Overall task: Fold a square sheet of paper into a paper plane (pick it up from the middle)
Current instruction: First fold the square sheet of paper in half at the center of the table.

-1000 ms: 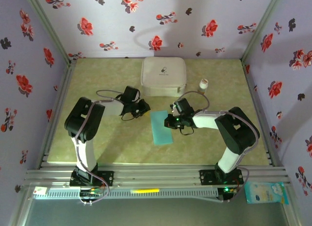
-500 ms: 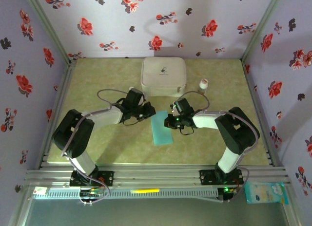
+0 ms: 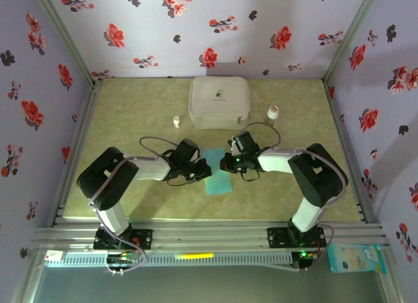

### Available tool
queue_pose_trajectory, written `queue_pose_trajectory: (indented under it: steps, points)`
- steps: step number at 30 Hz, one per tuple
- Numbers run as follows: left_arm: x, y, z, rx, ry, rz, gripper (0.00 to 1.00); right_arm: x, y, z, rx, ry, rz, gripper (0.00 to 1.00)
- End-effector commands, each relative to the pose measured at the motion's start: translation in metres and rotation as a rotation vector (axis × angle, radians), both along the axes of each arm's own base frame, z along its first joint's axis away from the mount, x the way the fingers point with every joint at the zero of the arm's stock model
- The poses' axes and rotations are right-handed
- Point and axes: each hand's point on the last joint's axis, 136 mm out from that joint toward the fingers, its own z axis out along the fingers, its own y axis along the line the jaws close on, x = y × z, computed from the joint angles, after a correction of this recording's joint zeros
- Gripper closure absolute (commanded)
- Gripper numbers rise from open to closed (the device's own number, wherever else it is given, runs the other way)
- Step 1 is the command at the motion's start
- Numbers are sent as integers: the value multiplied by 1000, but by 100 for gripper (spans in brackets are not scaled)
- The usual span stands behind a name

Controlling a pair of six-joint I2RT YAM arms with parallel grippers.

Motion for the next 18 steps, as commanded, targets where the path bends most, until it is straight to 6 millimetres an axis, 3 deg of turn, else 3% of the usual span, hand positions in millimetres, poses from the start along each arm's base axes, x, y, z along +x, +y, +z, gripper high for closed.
queue_pose_trajectory:
  steps: [1, 6, 13, 18]
  points:
    - [-12, 6, -15, 10, 22, -6, 94, -54, -57, -58, -263, 231, -49, 100]
    - [-19, 13, -11, 14, 15, -21, 93, -54, -58, -58, -265, 230, -53, 100]
    - [-20, -5, 35, -52, -56, -69, 89, -53, -58, -58, -264, 228, -56, 100]
    - [-36, -22, 36, -35, -30, -125, 90, -52, -57, -56, -259, 225, -59, 100]
